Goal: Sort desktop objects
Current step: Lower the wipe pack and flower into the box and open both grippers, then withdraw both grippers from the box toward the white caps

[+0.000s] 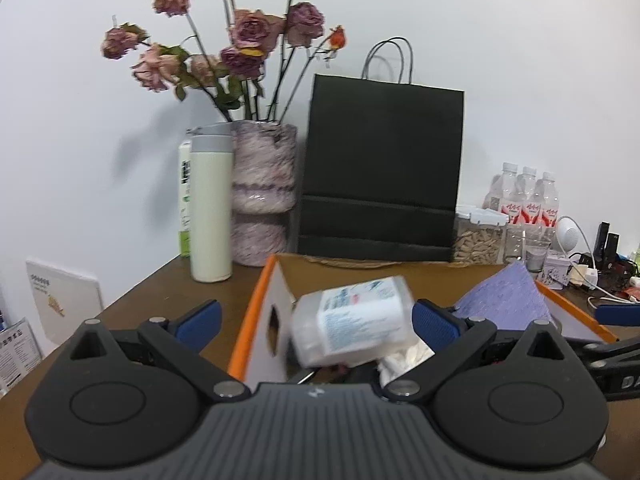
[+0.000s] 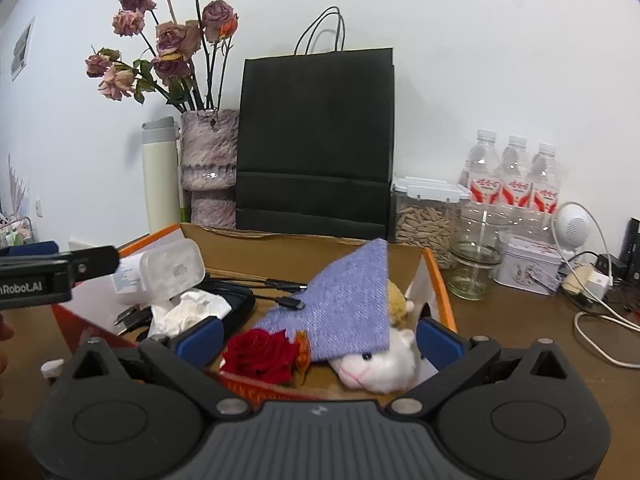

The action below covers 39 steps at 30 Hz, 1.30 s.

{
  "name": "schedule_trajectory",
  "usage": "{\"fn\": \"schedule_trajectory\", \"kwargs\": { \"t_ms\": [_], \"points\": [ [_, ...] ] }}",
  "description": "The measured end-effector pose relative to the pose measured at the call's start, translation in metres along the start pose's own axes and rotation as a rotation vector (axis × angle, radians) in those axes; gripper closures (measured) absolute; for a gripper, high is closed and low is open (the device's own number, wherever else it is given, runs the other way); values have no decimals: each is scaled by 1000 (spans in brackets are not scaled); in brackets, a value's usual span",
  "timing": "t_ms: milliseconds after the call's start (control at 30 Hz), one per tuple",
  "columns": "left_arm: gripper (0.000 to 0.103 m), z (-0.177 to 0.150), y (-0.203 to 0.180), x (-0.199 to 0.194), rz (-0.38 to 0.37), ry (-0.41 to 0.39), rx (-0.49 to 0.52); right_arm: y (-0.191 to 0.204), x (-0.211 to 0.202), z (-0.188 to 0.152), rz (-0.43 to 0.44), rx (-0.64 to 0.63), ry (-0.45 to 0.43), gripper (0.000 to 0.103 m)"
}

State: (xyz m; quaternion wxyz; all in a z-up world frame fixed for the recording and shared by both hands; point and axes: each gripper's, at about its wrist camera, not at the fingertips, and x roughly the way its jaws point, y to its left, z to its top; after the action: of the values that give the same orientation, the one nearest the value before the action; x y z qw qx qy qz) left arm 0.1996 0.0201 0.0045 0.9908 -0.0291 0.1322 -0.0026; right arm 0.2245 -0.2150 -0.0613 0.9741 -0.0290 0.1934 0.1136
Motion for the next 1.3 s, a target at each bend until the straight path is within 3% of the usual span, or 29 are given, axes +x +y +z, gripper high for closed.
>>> {"fn": "schedule_trajectory", "kwargs": {
  "t_ms": [333,667,800,1000,1167,1300],
  "points": [
    [0,-15,32,-34,39,54,-26,-7,-44,-23,-47,10,21,0],
    [0,-31,46,-46,58,140,-17,-15,-42,-54,-84,36,197,0],
    [0,-35,47,-46,65,159,-12,-15,-37,-58,-88,39,227,1],
    [0,-38,45,-41,67,190,2,-15,-35,-59,-63,56,236,15],
    [0,-41,45,-37,77,222,5,-13,-30,-61,-44,55,261,38],
    [0,-42,45,-35,76,235,4,-11,-32,-62,-27,50,256,50]
  ]
}}
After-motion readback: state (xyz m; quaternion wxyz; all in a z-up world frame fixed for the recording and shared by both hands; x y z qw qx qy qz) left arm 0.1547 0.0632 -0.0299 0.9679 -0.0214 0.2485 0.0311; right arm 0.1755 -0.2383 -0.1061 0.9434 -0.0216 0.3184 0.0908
